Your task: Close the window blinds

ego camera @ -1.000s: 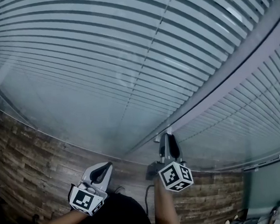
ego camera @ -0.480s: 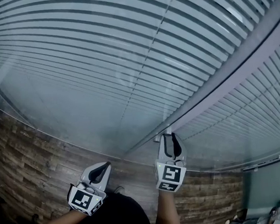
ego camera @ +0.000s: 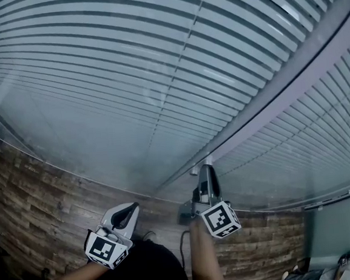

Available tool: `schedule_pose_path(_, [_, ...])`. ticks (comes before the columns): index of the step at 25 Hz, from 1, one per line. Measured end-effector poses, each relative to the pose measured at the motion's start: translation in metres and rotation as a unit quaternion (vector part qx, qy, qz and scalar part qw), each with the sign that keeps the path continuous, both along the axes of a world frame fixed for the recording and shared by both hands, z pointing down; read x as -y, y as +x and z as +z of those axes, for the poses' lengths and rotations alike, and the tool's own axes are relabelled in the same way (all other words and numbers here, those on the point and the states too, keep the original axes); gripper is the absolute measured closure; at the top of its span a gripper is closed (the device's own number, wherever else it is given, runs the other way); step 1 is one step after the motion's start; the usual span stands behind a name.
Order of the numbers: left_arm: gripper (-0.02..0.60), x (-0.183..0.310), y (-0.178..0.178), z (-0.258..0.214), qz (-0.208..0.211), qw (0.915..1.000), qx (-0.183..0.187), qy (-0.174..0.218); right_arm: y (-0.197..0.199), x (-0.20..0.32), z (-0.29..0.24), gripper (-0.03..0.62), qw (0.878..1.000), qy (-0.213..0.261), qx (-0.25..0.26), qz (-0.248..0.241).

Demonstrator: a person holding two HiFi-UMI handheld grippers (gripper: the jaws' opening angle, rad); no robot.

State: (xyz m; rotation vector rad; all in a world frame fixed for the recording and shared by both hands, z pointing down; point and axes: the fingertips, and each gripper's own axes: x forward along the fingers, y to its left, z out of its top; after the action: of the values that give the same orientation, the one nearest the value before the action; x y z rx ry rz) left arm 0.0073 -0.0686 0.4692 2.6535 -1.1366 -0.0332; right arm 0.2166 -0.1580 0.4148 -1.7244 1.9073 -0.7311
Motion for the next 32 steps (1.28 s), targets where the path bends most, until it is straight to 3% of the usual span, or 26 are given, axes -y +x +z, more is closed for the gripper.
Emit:
schedule_pose_path(3, [0.581, 0.001, 0.001, -0.002, -0.004, 1.0, -0.003, -0.004, 0.003, 0.001, -0.003, 0.473, 0.999, -0.004, 0.044, 0.004])
schedule_pose_path(5, [0.581, 0.001, 0.002, -0.004, -0.005, 1.0, -0.003, -0.003, 0.005, 0.001, -0.003, 0.475, 0.999, -0.008, 0.037, 0.005])
schedule_pose_path(7, [0.581, 0.0, 0.001, -0.004, -0.008, 1.0, -0.004, -0.002, 0.007, 0.0, -0.002, 0.481, 1.0, -0.018, -0.015, 0.002])
schedule_pose_path(9, [0.581, -0.001, 0.0, -0.004, -0.011, 0.9999, -0.005, -0.003, 0.007, -0.001, -0.001, 0.504, 0.992, -0.032, -0.12, -0.003])
schedule_pose_path(11, [0.581, -0.001, 0.0, -0.003, -0.012, 0.9999, -0.005, -0.005, 0.006, 0.0, 0.0, 0.519, 0.969, -0.046, -0.241, -0.01])
schedule_pose_path(14, [0.581, 0.001, 0.0, -0.003, -0.01, 0.9999, -0.006, -0.007, 0.002, 0.003, -0.003, 0.517, 0.92, -0.06, -0.386, -0.024])
schedule_pose_path(16, [0.581, 0.0, 0.001, -0.004, -0.007, 0.9999, -0.007, -0.006, -0.001, 0.004, -0.004, 0.516, 0.892, -0.066, -0.447, -0.027])
schedule_pose_path(18, [0.581, -0.002, 0.004, -0.003, -0.004, 0.9999, -0.007, -0.007, -0.003, 0.003, -0.005, 0.514, 0.878, -0.068, -0.473, -0.026])
schedule_pose_path(19, [0.581, -0.003, 0.005, -0.003, -0.004, 0.9999, -0.008, -0.007, -0.003, 0.002, -0.005, 0.513, 0.884, -0.065, -0.461, -0.027])
schedule_pose_path(20, [0.581, -0.003, 0.005, -0.002, -0.003, 0.9999, -0.008, -0.007, -0.003, 0.002, -0.005, 0.513, 0.902, -0.06, -0.426, -0.03])
schedule_pose_path(22, [0.581, -0.003, 0.006, -0.002, -0.003, 0.9999, -0.009, -0.009, 0.0, 0.001, -0.005, 0.486, 0.951, -0.045, -0.303, -0.039])
schedule_pose_path(24, [0.581, -0.003, 0.007, -0.002, -0.004, 0.9999, -0.01, -0.012, 0.002, 0.0, -0.006, 0.445, 0.979, -0.029, -0.198, -0.039])
schedule_pose_path(27, [0.581, -0.004, 0.008, -0.001, -0.006, 0.9998, -0.01, -0.016, 0.004, 0.001, -0.009, 0.443, 0.994, -0.006, -0.103, -0.025])
schedule_pose_path(32, [0.581, -0.005, 0.002, -0.001, -0.011, 0.9997, -0.013, -0.019, 0.005, 0.006, -0.009, 0.48, 1.0, 0.0, -0.014, 0.007])
